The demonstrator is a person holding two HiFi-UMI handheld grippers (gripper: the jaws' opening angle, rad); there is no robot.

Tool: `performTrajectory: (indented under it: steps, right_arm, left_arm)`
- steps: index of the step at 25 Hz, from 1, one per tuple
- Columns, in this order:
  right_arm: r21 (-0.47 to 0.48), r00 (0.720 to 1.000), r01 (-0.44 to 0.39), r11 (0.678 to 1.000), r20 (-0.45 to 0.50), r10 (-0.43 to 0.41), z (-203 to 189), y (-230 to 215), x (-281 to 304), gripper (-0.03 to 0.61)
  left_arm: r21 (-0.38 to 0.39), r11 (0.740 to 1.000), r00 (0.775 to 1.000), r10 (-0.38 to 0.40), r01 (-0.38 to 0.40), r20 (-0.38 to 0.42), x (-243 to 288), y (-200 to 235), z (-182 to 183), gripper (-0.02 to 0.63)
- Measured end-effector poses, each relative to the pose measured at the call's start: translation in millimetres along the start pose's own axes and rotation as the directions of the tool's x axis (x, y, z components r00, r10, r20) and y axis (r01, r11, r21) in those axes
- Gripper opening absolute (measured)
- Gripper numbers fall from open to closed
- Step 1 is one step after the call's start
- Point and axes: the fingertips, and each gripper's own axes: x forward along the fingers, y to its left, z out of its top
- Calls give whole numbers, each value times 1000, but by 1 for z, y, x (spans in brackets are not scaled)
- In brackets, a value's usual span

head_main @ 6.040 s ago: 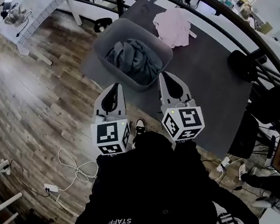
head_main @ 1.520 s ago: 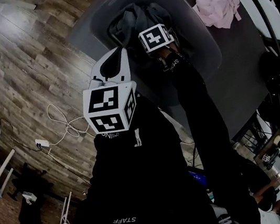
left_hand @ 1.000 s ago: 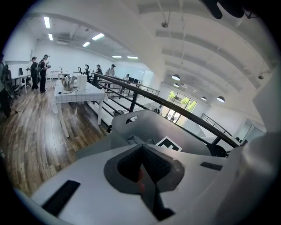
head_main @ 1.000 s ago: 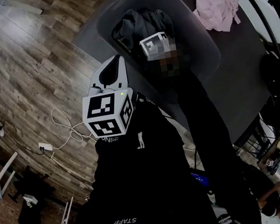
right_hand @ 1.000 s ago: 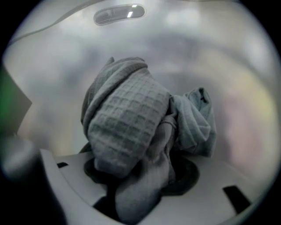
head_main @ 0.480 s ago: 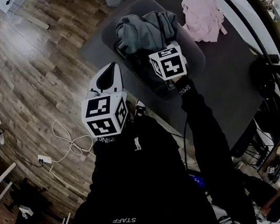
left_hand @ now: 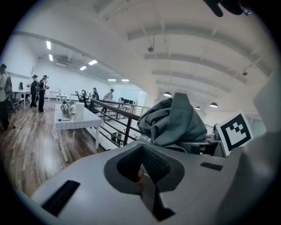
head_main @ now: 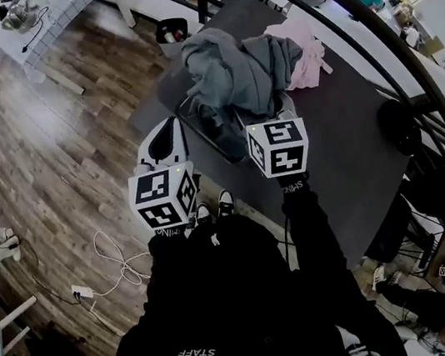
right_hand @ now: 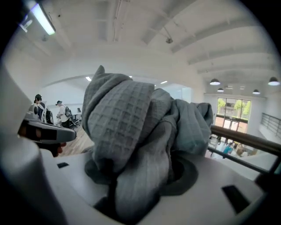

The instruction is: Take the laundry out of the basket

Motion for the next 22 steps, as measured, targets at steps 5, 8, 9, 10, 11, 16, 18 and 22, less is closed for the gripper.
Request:
performTrajectory:
  steps: [5, 8, 9, 10, 11, 16, 18, 22]
  right_arm:
    - [55, 993, 47, 997, 105, -53, 30, -1, -40, 270]
    - [69, 981, 76, 995, 171, -87, 48, 3, -59, 270]
    - [71, 976, 87, 994, 194, -99, 55, 4, -66, 270]
    - [73, 970, 97, 993, 215, -111, 62, 4, -74, 270]
    - [76, 965, 106, 991, 233, -121, 68, 5, -81, 270]
    - [96, 939, 135, 986, 306, -158, 96, 5, -106, 272]
    - [96, 928, 145, 985, 333, -169, 104, 5, -114, 273]
    - [99, 912, 151, 984, 370, -177, 112, 7, -126, 275]
  left_arm:
    - [43, 999, 997, -27, 24, 69, -14, -11, 32, 2]
    - [62, 997, 992, -43, 36, 115, -24, -12, 51, 2]
    - [68, 997, 990, -47, 39, 132, -27, -13, 57, 2]
    - [73, 996, 988, -52, 41, 147, -30, -14, 63, 2]
    - [77, 996, 986, -55, 43, 158, -34, -16, 68, 2]
    - [97, 994, 977, -73, 54, 202, -41, -23, 90, 2]
    - [109, 992, 972, -84, 61, 221, -43, -29, 97, 2]
    - [136, 988, 962, -99, 66, 254, -48, -38, 109, 2]
